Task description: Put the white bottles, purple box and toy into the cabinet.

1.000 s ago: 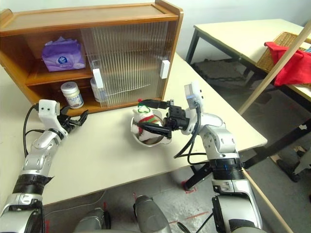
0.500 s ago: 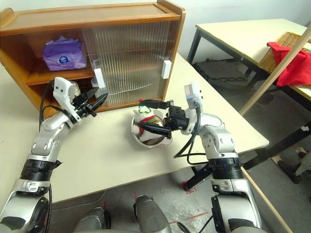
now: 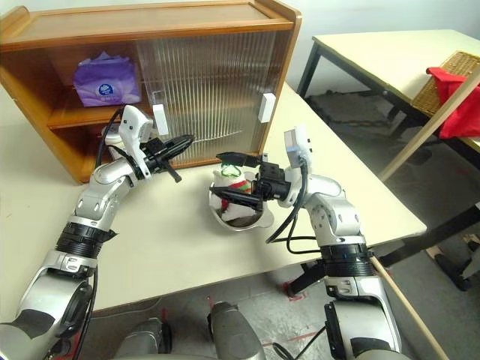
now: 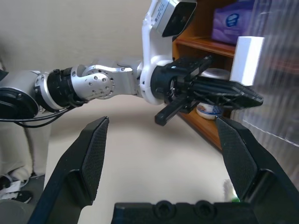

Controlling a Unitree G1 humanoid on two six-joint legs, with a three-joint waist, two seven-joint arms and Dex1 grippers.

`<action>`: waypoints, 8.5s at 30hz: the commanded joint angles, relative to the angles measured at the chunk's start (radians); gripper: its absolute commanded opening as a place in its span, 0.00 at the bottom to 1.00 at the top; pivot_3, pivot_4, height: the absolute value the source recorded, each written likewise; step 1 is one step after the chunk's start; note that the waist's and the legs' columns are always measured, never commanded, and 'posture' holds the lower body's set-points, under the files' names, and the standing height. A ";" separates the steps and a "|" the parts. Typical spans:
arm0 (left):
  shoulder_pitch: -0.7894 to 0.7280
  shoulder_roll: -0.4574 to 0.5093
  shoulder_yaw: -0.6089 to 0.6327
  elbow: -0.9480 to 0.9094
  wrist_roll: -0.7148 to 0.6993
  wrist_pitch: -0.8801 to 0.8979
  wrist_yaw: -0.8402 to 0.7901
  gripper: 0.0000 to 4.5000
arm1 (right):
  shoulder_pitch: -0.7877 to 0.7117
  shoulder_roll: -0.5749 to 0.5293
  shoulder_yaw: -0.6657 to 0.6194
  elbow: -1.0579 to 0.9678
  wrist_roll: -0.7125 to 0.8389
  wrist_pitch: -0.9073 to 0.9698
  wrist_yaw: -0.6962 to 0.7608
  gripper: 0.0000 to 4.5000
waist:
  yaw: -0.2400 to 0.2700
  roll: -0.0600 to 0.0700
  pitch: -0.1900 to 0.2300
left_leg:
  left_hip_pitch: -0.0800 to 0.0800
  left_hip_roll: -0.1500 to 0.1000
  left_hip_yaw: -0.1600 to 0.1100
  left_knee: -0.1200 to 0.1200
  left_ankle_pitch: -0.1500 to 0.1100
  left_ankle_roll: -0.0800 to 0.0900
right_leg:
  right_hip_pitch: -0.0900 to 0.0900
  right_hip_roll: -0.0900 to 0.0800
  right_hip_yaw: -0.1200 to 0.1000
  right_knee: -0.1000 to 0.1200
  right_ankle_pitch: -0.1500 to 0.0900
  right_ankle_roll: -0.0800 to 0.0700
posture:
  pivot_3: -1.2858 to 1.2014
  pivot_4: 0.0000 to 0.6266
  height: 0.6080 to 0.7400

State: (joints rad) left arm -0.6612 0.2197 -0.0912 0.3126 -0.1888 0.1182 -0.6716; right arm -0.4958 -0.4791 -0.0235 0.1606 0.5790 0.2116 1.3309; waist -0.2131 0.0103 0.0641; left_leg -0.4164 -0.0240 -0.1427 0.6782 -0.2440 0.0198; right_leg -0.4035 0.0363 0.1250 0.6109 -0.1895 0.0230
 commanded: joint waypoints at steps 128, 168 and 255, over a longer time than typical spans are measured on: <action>1.018 0.387 0.613 -0.594 -0.475 -0.130 -0.454 1.00 | -0.362 -0.085 -0.139 0.639 -0.321 -0.205 -0.468 0.01 | 0.039 0.012 -0.008 | 0.017 0.031 -0.008 -0.019 -0.004 -0.022 | -0.013 0.019 -0.001 0.023 -0.011 -0.025 | 0.45 0.09 1.00; 1.061 0.390 0.574 -0.599 -0.459 -0.155 -0.423 1.00 | -0.456 0.137 -0.105 0.620 -0.311 -0.197 -0.362 0.01 | 0.053 0.012 -0.008 | 0.016 0.031 -0.008 -0.021 -0.005 -0.023 | -0.015 0.019 -0.001 0.022 -0.009 -0.035 | 0.46 0.10 1.00; 1.021 0.382 0.534 -0.577 -0.432 -0.173 -0.386 1.00 | -0.484 0.245 0.001 0.545 -0.347 -0.060 -0.299 0.01 | 0.092 0.012 -0.008 | 0.015 0.034 -0.007 -0.022 -0.006 -0.025 | -0.019 0.020 -0.003 0.024 -0.008 -0.043 | 0.47 0.09 1.00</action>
State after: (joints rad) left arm 0.3568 0.6018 0.4541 -0.2757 -0.6332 -0.0464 -1.0494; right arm -0.9925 -0.2069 -0.0199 0.7121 0.2342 0.1380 1.0348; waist -0.1207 0.0226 0.0565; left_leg -0.4019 0.0094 -0.1501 0.6564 -0.2502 -0.0053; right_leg -0.4225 0.0566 0.1224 0.6353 -0.1976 -0.0199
